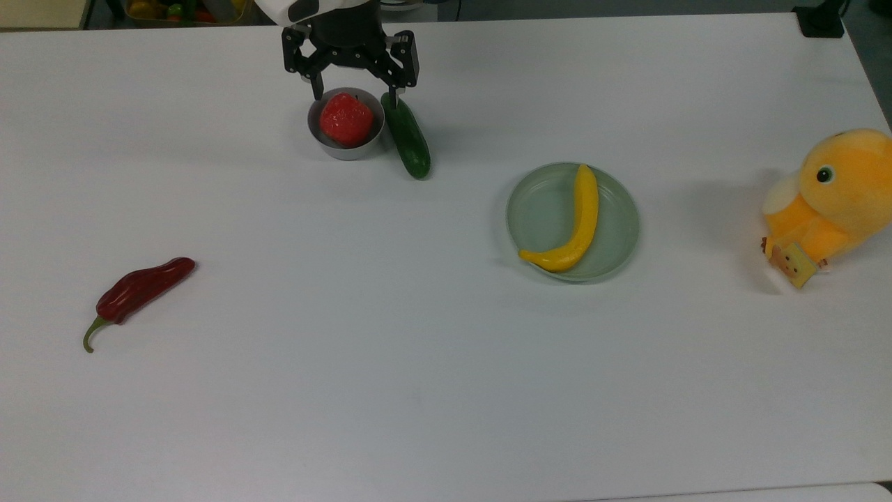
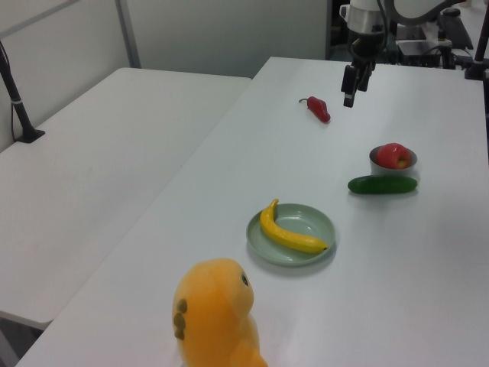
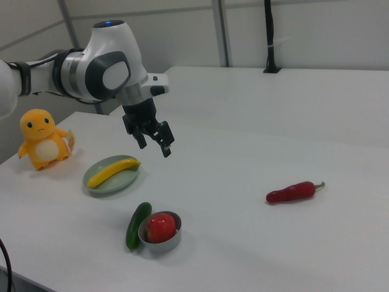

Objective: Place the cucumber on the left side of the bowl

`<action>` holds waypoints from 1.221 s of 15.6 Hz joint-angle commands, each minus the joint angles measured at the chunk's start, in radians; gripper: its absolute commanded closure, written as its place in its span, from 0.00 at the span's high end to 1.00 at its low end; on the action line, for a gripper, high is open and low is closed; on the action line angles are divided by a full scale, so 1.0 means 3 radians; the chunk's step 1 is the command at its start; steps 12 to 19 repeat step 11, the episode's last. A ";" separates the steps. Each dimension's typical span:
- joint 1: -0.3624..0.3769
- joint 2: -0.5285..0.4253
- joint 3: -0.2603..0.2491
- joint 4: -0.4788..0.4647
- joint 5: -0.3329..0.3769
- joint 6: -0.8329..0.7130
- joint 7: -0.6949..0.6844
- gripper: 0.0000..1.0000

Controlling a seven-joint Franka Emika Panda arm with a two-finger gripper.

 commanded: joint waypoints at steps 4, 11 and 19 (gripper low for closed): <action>-0.0137 -0.0027 0.0044 0.0017 0.0018 -0.0101 -0.0079 1.00; -0.0409 -0.0017 0.0366 0.0017 0.0018 -0.0096 -0.0069 1.00; -0.0409 -0.0017 0.0366 0.0017 0.0018 -0.0096 -0.0069 1.00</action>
